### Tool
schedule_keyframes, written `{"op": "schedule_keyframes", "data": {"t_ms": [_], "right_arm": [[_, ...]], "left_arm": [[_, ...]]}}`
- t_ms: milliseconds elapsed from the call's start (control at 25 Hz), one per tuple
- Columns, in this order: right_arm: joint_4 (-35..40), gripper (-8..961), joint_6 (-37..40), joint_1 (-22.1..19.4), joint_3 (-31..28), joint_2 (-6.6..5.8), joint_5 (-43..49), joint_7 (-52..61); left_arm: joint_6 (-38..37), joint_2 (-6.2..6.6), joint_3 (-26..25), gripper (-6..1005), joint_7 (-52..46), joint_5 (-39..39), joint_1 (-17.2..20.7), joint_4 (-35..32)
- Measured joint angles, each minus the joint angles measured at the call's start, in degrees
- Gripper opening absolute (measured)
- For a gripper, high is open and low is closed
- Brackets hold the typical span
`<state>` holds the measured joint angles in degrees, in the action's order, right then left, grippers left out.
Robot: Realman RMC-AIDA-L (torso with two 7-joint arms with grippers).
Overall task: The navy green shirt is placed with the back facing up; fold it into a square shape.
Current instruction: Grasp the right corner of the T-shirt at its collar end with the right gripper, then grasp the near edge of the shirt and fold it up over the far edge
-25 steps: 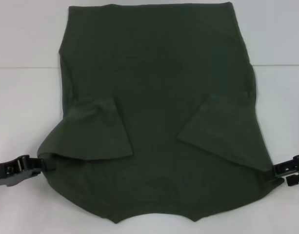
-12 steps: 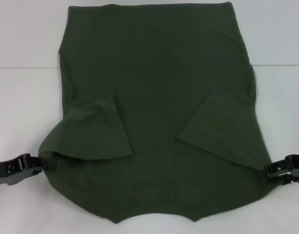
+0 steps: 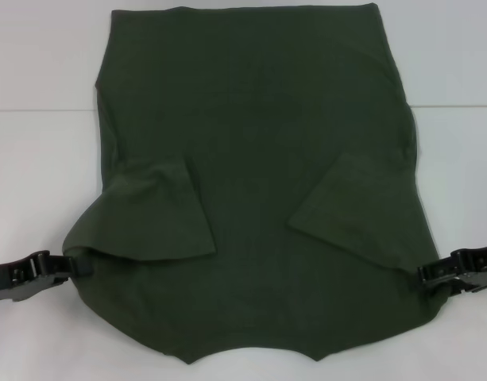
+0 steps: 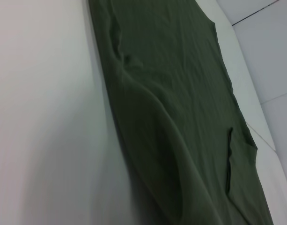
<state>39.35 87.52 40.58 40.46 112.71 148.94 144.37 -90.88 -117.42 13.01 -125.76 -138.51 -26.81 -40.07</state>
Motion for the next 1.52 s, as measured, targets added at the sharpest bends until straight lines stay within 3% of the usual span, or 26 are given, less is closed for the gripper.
{"op": "schedule_keyframes", "data": {"t_ms": [240, 680, 800, 1320, 1520], "right_arm": [[0.03, 842, -0.97, -0.01, 2.26, -0.01, 0.10, 0.20], [0.25, 427, -1.18, 0.15, 3.24, -0.12, 0.76, 1.29], [0.10, 187, -1.15, 0.15, 3.23, -0.13, 0.81, 1.31], [0.34, 37, -0.77, 0.12, 3.99, -0.52, 0.83, 0.82], [0.74, 38, 2.33, 0.47, 4.10, -1.82, 0.83, -0.79]], "left_arm": [[-0.01, 0.16, 0.00, 28, 0.30, 0.00, -0.14, -0.01], [-0.69, 0.17, -0.16, 28, 0.47, 0.08, -0.27, -0.08], [-0.72, 0.17, -0.19, 28, 0.49, 0.09, -0.27, -0.10], [-1.19, 0.43, -0.66, 28, 1.14, 0.64, -0.18, -0.05], [-3.87, 0.86, -0.66, 28, 0.61, -0.07, -0.02, 0.07]]}}
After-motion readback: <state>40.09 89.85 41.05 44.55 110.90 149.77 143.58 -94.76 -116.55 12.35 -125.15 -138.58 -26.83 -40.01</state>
